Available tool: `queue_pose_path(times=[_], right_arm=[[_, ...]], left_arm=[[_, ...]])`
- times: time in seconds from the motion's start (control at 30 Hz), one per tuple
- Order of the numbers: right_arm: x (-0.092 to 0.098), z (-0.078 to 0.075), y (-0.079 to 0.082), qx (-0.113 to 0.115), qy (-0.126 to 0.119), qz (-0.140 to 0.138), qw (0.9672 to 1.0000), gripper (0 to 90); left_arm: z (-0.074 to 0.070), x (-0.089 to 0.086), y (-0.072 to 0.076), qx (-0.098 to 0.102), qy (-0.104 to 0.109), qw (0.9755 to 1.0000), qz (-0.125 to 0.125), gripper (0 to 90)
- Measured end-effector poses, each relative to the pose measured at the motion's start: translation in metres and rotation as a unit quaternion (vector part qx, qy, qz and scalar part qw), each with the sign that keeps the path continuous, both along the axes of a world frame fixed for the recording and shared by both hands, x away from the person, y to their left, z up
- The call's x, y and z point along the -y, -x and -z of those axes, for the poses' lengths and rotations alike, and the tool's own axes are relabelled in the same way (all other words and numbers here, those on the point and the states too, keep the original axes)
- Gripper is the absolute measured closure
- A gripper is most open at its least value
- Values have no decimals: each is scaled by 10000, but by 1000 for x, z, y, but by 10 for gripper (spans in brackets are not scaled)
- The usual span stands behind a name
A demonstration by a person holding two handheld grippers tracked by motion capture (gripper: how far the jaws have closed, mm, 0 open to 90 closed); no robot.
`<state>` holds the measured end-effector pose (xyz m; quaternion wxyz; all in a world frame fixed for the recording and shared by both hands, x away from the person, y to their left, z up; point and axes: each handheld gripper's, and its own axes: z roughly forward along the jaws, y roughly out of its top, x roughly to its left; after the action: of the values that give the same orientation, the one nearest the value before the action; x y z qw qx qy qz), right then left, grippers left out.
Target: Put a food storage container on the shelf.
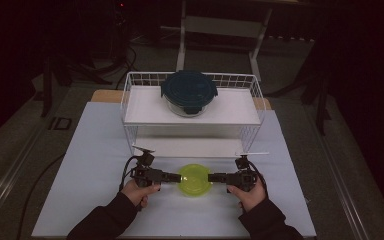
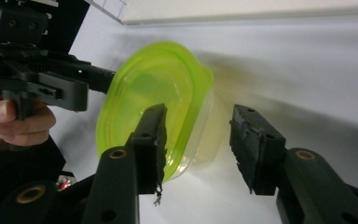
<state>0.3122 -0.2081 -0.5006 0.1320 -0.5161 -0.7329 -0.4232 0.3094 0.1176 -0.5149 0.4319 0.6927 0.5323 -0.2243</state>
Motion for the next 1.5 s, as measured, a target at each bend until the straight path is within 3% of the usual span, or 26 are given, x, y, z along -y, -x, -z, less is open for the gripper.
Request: queue_pose_path(times=[0.13,0.2,0.3,0.53,0.63,0.73,0.83,0.9,0.93,1.23,1.5], right_arm=[[-5,5,2,-118,41,-44,9999,655],[-6,6,2,-161,7,-100,9998,696],[-9,4,3,-171,-3,-105,9998,724],[-9,3,9,-243,-58,-144,9996,748],[-12,-2,17,-19,149,-204,9997,753],[-13,-3,19,-37,159,-166,9997,763],[-13,-6,22,46,229,-138,9996,799],[-13,-7,23,67,239,-138,9996,799],[-15,-10,25,227,382,-138,9989,808],[-15,-24,30,450,353,-96,9983,808],[-16,-44,34,861,281,-144,9958,808]], left_arm=[[6,1,-2,-87,77,9998,155,582],[8,4,-2,-131,112,9996,230,596],[7,7,-1,-111,136,9997,183,697],[2,8,5,47,14,9995,310,743],[1,7,9,42,13,9996,286,765],[1,7,13,43,-2,9997,252,770],[-2,8,18,260,-44,9992,306,790],[-2,8,18,260,-44,9992,306,800],[-4,9,19,326,-96,9990,296,804],[-23,9,23,600,-146,9977,272,807],[-47,5,28,897,-108,9955,270,809]])
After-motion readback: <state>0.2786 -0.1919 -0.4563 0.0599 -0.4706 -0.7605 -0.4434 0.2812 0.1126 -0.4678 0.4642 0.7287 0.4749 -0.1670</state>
